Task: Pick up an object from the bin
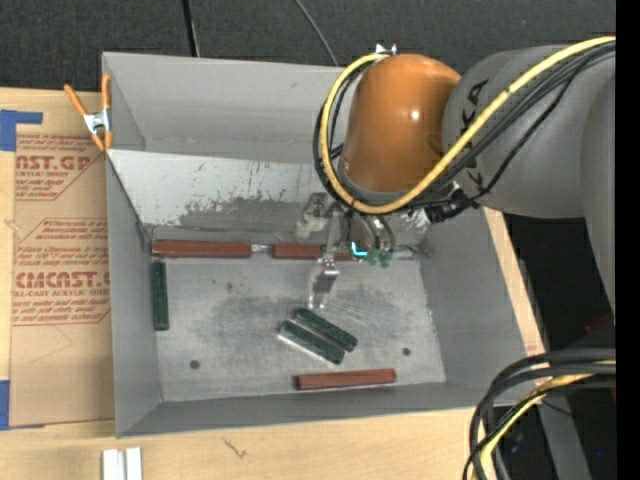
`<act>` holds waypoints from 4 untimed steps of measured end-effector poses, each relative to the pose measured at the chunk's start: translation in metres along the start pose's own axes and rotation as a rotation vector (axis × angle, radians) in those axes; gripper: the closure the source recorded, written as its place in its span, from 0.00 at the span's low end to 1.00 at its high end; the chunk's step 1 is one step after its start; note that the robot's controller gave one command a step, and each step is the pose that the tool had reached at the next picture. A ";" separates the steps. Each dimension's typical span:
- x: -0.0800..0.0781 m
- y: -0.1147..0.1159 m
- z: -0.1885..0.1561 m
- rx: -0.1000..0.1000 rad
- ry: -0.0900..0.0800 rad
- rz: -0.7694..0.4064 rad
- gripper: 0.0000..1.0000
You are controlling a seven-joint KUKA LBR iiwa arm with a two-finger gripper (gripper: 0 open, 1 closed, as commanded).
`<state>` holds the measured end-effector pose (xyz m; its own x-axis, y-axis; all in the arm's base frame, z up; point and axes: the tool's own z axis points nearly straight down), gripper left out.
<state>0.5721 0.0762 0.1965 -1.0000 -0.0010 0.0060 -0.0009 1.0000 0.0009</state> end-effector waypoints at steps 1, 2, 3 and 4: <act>-0.002 0.000 -0.004 -0.001 -0.008 0.001 0.00; 0.004 -0.019 0.064 -0.001 -0.012 0.039 0.00; 0.007 -0.030 0.079 0.000 -0.002 0.057 0.00; 0.016 -0.052 0.058 0.000 -0.007 0.093 0.00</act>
Offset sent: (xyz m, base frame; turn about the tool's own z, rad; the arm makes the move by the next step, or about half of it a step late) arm -0.0116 -0.0375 -0.1265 0.0764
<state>0.5562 0.0243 0.1384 -0.9957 0.0923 -0.0012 0.0923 0.9957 0.0004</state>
